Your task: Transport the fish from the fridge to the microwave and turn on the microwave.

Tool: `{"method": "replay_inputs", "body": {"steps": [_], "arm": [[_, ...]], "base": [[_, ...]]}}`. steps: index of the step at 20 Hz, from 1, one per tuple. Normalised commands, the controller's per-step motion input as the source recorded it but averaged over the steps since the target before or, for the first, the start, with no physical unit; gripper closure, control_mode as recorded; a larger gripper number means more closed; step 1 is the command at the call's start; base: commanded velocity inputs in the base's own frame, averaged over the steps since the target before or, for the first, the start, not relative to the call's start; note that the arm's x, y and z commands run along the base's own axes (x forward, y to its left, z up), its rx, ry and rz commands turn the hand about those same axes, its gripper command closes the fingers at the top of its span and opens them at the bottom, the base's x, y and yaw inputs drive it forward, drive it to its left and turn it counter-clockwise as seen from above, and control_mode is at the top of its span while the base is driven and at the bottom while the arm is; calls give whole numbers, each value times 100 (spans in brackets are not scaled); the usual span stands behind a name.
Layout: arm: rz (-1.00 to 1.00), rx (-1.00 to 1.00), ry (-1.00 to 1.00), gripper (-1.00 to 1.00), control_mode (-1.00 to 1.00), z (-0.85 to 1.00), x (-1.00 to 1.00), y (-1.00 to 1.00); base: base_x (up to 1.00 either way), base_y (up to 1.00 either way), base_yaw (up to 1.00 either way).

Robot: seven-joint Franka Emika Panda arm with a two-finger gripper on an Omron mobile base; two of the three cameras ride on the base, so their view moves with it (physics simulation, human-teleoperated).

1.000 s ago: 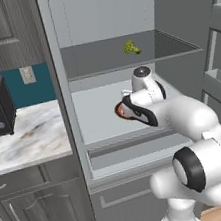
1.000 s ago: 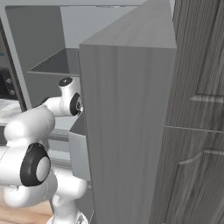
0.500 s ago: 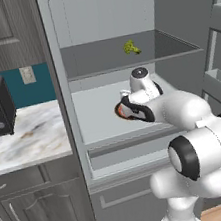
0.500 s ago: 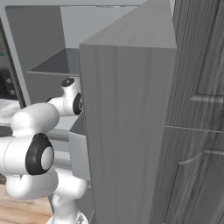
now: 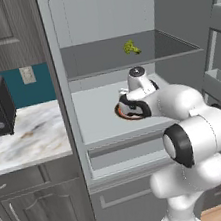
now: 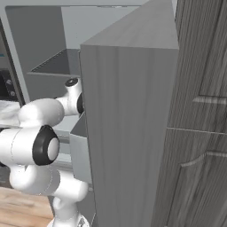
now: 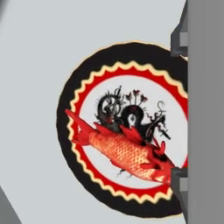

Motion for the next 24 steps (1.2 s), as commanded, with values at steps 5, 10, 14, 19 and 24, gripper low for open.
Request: {"method": "replay_inputs", "body": {"steps": [5,10,14,19,24], "arm": [[-2,0,0,-100,-100,-15,20,0],[-2,0,0,-100,-100,-17,19,0],[-2,0,0,-100,-100,-15,16,0],[-1,0,0,-100,-100,-8,16,0],[-1,0,0,-100,-100,-4,20,0]], "base": [[0,0,0],[0,0,0],[0,0,0],[0,0,0],[0,0,0]]}}
